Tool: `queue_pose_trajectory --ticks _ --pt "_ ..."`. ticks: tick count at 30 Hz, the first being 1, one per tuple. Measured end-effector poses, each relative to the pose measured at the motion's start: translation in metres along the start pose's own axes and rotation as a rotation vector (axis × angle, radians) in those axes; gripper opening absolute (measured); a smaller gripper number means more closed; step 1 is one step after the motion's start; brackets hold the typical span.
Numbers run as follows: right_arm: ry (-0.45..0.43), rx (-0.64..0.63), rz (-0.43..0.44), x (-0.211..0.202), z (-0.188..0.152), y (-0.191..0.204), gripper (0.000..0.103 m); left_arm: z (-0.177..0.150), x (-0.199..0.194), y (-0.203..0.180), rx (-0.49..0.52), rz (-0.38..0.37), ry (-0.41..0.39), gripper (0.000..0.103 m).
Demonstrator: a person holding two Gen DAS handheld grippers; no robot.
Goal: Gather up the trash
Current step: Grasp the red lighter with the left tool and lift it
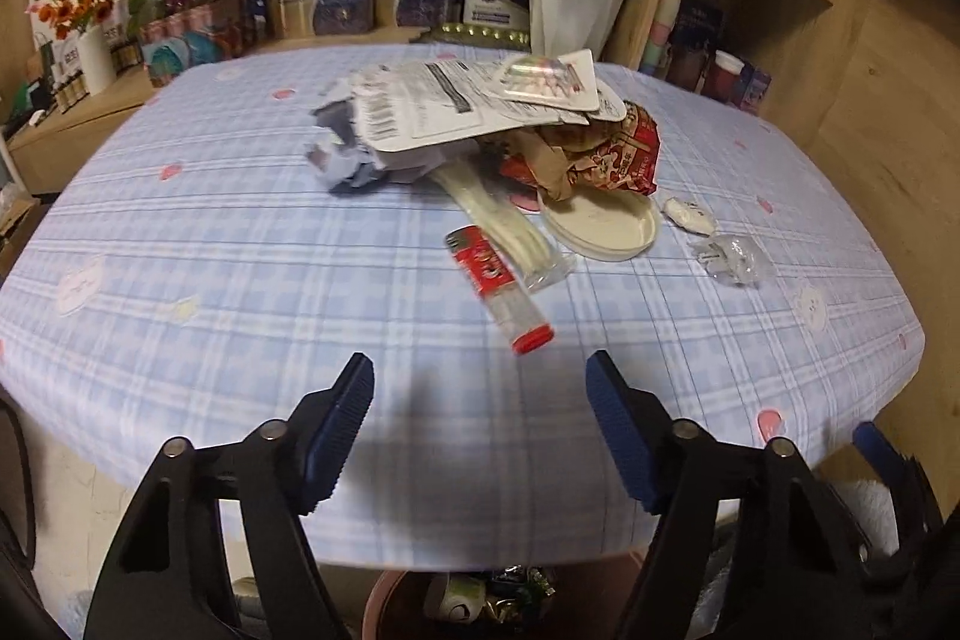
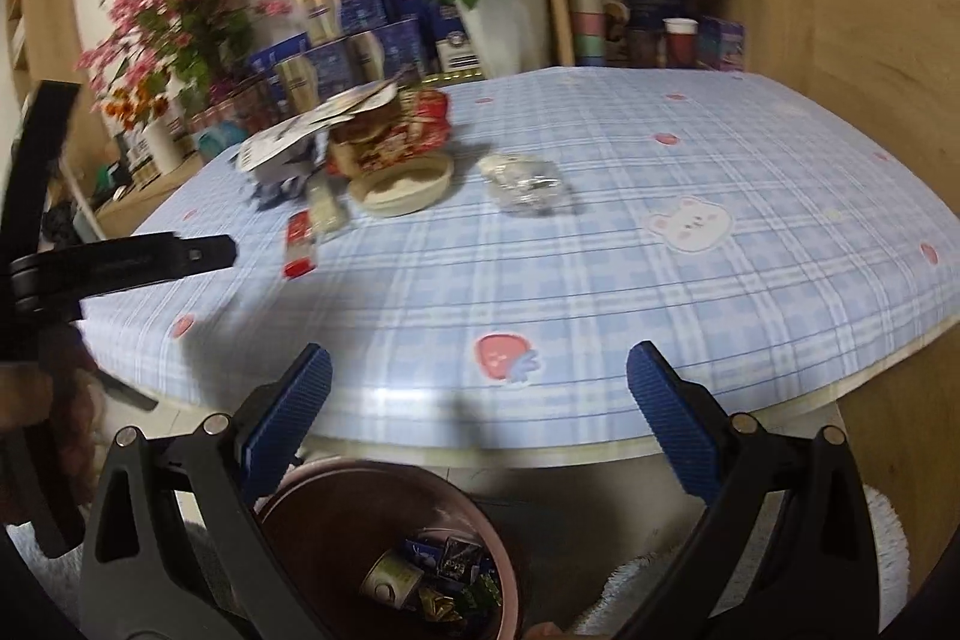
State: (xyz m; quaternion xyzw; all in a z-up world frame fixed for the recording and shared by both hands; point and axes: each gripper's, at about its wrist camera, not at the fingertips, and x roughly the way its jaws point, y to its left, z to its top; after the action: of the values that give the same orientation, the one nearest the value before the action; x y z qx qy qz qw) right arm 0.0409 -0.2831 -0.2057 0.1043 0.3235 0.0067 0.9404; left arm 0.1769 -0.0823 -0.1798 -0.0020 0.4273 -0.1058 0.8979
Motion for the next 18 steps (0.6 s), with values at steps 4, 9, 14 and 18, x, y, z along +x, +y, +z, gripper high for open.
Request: queue_pose_trajectory --ticks 4,9,14,18 --pt "0.017 0.036 -0.003 0.007 0.001 -0.012 0.097 0.012 0.031 -0.011 0.022 0.021 0.059 0.058" --pt "0.023 0.059 0.002 0.011 0.002 -0.018 0.097 0.021 0.06 -0.017 0.035 0.067 0.1 0.055" --pt "0.03 0.07 0.011 0.014 0.003 -0.021 0.097 0.025 0.071 -0.018 0.041 0.107 0.096 0.051" --pt "0.033 0.065 0.015 0.015 0.002 -0.019 0.097 0.026 0.069 -0.019 0.071 0.102 0.087 0.03"
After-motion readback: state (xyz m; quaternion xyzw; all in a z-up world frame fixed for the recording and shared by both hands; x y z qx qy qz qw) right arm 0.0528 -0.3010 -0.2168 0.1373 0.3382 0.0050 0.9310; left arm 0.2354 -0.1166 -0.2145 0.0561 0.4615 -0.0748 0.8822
